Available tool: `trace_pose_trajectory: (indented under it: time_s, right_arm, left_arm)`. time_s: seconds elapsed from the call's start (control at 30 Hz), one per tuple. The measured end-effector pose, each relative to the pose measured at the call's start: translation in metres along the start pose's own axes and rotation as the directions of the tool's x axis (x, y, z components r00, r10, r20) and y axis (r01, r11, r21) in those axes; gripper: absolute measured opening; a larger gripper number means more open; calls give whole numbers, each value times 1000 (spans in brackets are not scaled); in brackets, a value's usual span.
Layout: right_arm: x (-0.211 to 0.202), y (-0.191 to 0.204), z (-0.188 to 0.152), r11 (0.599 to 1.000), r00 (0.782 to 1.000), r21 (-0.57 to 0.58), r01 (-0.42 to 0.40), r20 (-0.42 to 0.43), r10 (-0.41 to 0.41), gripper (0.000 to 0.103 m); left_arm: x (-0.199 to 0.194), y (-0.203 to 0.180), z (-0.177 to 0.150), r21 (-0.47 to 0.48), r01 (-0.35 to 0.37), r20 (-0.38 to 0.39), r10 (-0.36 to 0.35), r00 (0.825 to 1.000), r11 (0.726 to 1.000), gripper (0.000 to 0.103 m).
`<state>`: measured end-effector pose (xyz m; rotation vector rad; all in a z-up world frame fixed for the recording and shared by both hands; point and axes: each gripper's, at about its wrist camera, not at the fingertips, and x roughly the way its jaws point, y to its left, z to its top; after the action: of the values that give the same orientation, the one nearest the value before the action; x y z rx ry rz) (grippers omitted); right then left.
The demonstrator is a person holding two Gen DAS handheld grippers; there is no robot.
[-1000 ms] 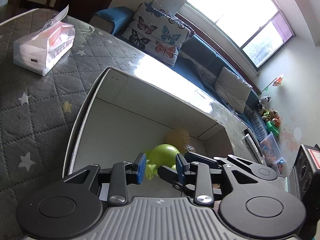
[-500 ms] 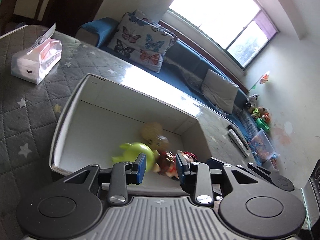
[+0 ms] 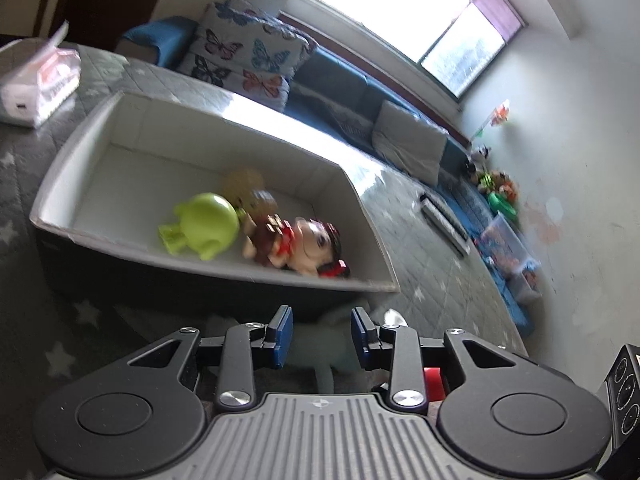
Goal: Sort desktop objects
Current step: 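Move the left gripper to the red legged toy and grasp it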
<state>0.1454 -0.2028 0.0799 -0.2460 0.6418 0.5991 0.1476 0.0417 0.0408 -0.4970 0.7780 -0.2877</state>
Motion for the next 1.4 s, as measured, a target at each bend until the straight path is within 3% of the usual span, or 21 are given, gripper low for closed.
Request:
trace_pose_trajectory:
  time_s: [0.33, 0.7, 1.4]
  right_arm:
    - [-15, -41, -32, 987, 994, 118, 112, -18, -110, 68]
    - [-5, -56, -53, 983, 995, 164, 85, -60, -76, 68]
    - [4, -68, -60, 973, 996, 220, 73, -59, -61, 64]
  left_arm:
    - [36, -42, -18, 67, 112, -103, -105, 989, 991, 35]
    - [74, -69, -27, 96, 171, -200, -149, 968, 981, 35]
    - [91, -72, -30, 81, 158, -193, -140, 971, 984, 41]
